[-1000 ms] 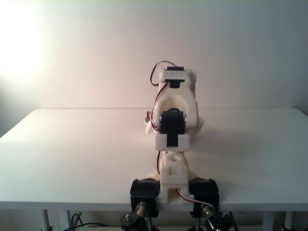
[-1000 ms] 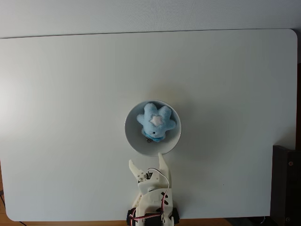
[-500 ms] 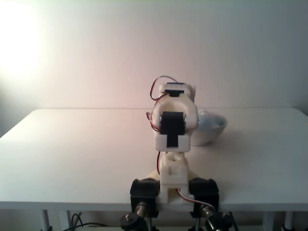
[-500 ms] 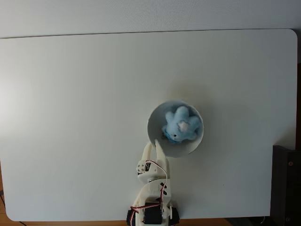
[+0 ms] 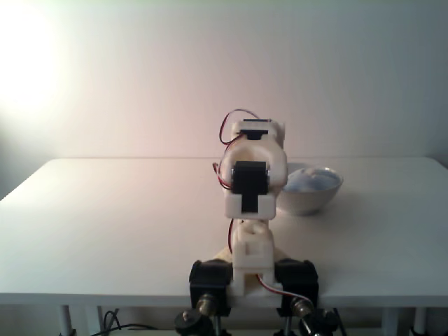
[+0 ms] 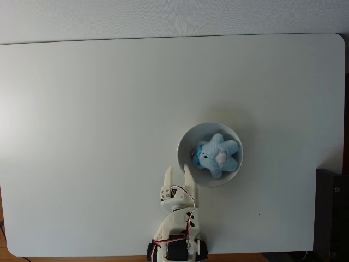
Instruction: Grasp a skyblue doll and put it into the bowl.
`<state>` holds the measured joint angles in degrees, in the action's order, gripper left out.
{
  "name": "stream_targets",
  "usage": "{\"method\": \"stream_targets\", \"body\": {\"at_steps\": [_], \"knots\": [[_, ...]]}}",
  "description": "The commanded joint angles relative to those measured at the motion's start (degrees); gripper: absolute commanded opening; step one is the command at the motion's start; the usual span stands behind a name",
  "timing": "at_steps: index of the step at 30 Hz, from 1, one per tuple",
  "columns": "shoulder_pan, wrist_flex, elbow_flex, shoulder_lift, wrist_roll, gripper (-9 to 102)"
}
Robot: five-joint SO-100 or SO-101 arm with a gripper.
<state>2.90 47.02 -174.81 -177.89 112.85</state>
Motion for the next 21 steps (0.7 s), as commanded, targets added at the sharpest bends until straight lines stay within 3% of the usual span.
{"method": "stream_targets", "body": {"at_steps": [1, 12, 16, 21], "knots": [[-0.18, -0.97, 6.94, -17.49, -0.70, 17], [-0.26, 4.31, 17.14, -17.31, -20.30, 17], [-0.62, 13.10, 20.48, -17.31, -23.91, 17], [-0.88, 29.97, 22.76, -16.88, -24.61, 17]]}}
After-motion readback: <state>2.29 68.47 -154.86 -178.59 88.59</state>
